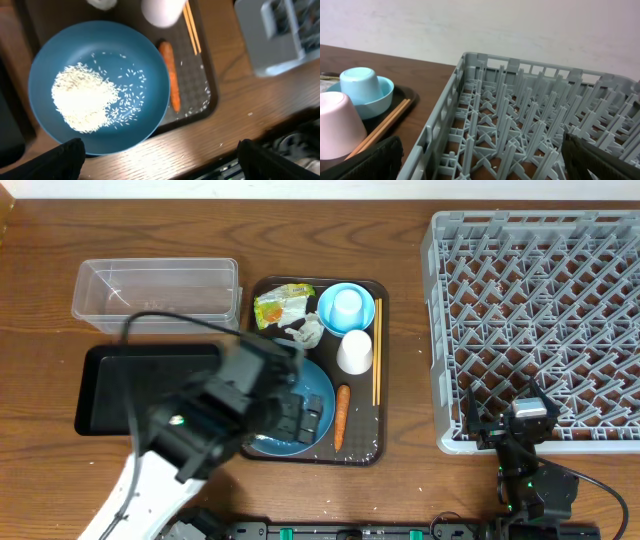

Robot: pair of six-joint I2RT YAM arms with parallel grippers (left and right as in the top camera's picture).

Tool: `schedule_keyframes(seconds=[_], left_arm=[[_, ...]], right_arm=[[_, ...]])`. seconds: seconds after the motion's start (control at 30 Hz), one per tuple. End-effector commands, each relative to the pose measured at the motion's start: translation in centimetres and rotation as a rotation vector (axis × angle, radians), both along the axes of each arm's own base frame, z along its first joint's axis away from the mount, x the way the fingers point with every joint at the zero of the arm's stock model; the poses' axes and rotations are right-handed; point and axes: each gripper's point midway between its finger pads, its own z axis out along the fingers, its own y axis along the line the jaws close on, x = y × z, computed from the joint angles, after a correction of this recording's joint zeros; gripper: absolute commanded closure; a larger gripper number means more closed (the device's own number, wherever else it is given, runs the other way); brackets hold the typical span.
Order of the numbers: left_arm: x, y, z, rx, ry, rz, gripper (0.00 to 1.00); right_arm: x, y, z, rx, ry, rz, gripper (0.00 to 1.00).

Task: Sort waste into correct bins and load items into the dishwasher rack
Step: 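Reach the left gripper to the blue plate rim and grasp it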

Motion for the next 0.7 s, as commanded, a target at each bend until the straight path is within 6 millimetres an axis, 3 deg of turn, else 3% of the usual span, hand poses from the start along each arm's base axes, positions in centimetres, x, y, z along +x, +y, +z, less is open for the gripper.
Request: schedule_keyframes(seconds=[0.0, 0.33, 0.4, 0.47, 0.67], left_arm=[[0.2, -0.6, -1.5, 0.100, 0.005, -0.019, 0.01], [0.9, -0.5, -8.5, 0.345, 0.201, -0.036, 0.03], [0.9, -0.5, -10.0, 0.375, 0.250, -0.008, 0.10], [0.9, -0.5, -11.3, 0.408, 0.293, 0.003, 0.25], [0.1, -0.3, -13.7, 0.462, 0.378, -0.007, 0.25]], right_arm=[[0.0, -0.3, -0.1, 0.015, 0.003, -0.010, 0.01], [0.0, -0.3, -0.1, 0.015, 0.003, -0.010, 0.01], [0.0, -0.3, -0.1, 0.015, 0.002, -0.010, 0.01], [0.0, -0.3, -0.1, 0.015, 0.003, -0.010, 0.01], [0.0, -0.3, -0.1, 0.015, 0.003, -0.010, 0.01]])
